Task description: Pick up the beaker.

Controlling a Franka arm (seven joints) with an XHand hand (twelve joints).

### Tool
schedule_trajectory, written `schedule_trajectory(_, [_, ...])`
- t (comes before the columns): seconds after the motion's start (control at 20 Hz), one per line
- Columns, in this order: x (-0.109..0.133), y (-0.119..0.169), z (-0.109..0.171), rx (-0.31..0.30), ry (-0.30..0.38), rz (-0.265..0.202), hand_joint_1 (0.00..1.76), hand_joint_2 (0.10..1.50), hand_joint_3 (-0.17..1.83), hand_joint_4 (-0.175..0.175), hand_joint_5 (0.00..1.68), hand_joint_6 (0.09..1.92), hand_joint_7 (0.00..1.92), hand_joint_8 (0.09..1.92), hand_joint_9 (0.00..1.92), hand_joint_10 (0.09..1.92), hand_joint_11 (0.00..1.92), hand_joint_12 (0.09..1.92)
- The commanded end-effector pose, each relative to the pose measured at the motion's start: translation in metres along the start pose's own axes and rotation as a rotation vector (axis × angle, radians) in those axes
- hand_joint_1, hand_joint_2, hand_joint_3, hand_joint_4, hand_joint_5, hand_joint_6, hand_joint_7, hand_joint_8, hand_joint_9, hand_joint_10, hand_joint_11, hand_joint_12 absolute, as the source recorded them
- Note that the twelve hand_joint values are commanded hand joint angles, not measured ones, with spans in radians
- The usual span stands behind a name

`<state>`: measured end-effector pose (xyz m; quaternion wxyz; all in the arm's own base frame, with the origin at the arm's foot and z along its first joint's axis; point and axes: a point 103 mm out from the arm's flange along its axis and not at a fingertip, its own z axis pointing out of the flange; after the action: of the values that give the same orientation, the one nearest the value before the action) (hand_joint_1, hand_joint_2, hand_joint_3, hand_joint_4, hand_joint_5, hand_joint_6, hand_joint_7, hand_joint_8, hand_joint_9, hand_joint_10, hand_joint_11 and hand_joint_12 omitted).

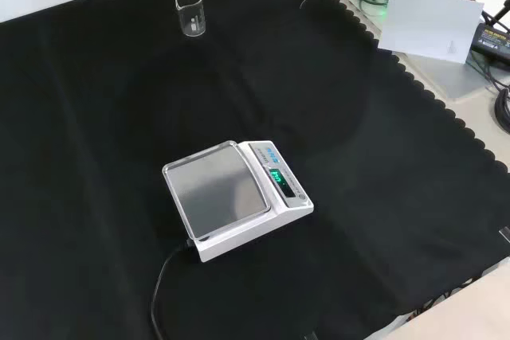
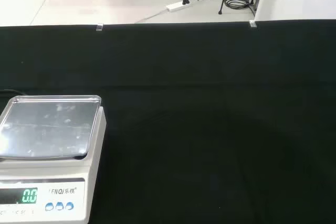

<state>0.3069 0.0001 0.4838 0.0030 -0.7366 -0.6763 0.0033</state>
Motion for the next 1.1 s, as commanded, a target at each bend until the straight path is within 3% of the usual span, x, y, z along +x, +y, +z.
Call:
schedule_trajectory(0.05, [0.006, -0.001, 0.002, -0.016, -0.02, -0.016, 0.77, 0.58, 0.6, -0.071, 0.25, 0.48, 0.4, 0.8, 0.51, 0.86, 0.24, 1.4])
schedule_trajectory(0.35, [-0.003, 0.0, 0.018, -0.009, 0.036, -0.001, 0.77, 0.61, 0.55, -0.073, 0.27, 0.41, 0.38, 0.82, 0.5, 0.89, 0.21, 1.47])
schedule_trajectory(0.6, [-0.003, 0.005, 0.016, -0.029, -0.061, 0.008, 0.77, 0.6, 0.54, -0.073, 0.27, 0.4, 0.38, 0.82, 0.5, 0.89, 0.21, 1.47])
schedule_trajectory(0.7, [-0.01, 0.01, 0.02, -0.033, -0.069, 0.016, 0.76, 0.59, 0.53, -0.068, 0.27, 0.4, 0.38, 0.82, 0.5, 0.89, 0.21, 1.47])
schedule_trajectory(1.1, [-0.049, 0.057, 0.068, 0.057, -0.056, 0.051, 0.74, 0.56, 0.52, -0.036, 0.24, 0.3, 0.32, 0.8, 0.43, 0.9, 0.18, 1.49])
